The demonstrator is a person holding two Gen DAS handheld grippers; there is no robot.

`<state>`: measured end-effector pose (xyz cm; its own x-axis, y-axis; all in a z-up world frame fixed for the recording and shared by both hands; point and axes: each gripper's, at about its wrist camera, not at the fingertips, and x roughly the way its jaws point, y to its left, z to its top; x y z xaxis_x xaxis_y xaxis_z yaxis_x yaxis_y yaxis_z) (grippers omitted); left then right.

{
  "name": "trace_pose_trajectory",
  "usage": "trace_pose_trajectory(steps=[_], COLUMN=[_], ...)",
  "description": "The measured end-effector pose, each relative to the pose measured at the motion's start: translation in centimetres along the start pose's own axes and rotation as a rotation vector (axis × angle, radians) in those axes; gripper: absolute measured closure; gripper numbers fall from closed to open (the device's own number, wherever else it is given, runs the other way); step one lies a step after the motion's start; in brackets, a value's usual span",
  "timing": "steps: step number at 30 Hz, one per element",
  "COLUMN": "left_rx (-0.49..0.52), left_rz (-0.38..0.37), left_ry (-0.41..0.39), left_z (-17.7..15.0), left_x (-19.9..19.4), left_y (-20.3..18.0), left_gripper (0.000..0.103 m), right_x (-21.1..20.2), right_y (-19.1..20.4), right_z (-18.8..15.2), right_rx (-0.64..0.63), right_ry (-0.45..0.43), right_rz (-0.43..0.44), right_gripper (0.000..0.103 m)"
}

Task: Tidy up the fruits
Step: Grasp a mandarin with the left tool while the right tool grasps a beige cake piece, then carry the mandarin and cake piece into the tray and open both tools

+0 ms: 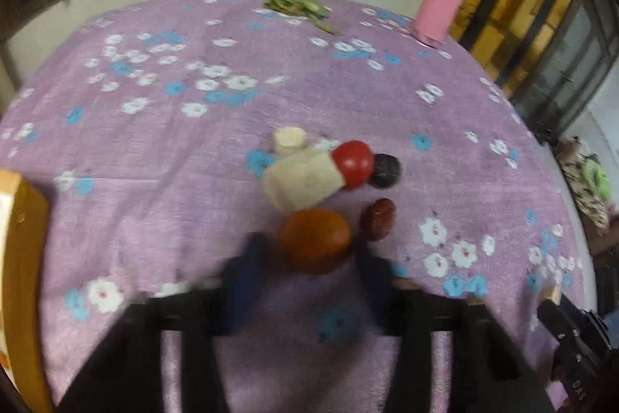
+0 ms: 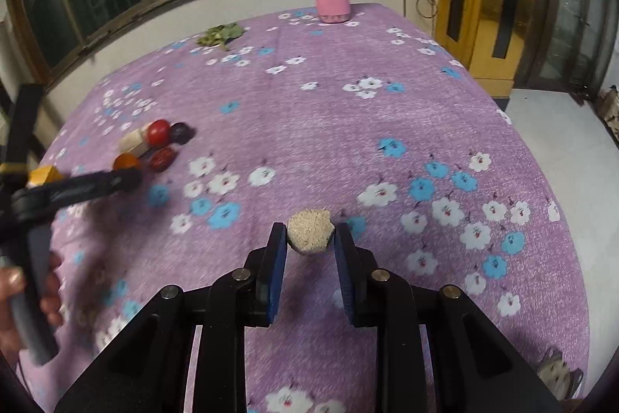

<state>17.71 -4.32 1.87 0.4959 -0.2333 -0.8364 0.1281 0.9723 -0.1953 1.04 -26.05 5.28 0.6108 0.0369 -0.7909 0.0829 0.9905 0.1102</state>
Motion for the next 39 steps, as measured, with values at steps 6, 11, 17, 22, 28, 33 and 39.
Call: trace_pose_trajectory(steps=[6, 11, 17, 22, 28, 33, 39], left_rx=[0.0, 0.032, 0.028, 0.027, -0.005, -0.052, -0.128], left_rz=[-0.008, -0.008, -0.006, 0.017, 0.042, 0.072, 0.12], left_ry=[0.014, -0.001, -0.029, -0.089, -0.128, -0.143, -0.155], left_z=[-1.7, -4.8, -8.9, -10.8, -11.9, -12.5, -12.8], left_x=[-1.8, -5.3, -10.3, -14.0, -16.8, -18.1, -19.6], left_y=[0.9, 2.1, 4.3, 6.2, 9.8, 13.9, 19.9], left_gripper=[0.065, 0.064, 0.064, 0.064, 0.064, 0.064, 0.064], right_x=[-0.9, -2.6, -4.7, -5.2, -4.7, -4.5, -3.9], right_y=[1.1, 2.7, 5.3, 8.8, 14.2, 19.6, 25.5], right_z=[-0.8, -1.8, -4.1, -6.8, -8.2, -8.1, -7.0], right_rx=[-0.026, -0.05, -0.102, -0.16, -0.204, -0.257, -0.299], right_ry=[-0.001, -0.02, -0.033, 0.007, 0.052, 0.062, 0.072], right_rz=[0.008, 0.037, 0.041, 0.051, 0.11, 0.171, 0.245], right_gripper=[0.079, 0.079, 0.079, 0.079, 0.079, 0.079, 0.079])
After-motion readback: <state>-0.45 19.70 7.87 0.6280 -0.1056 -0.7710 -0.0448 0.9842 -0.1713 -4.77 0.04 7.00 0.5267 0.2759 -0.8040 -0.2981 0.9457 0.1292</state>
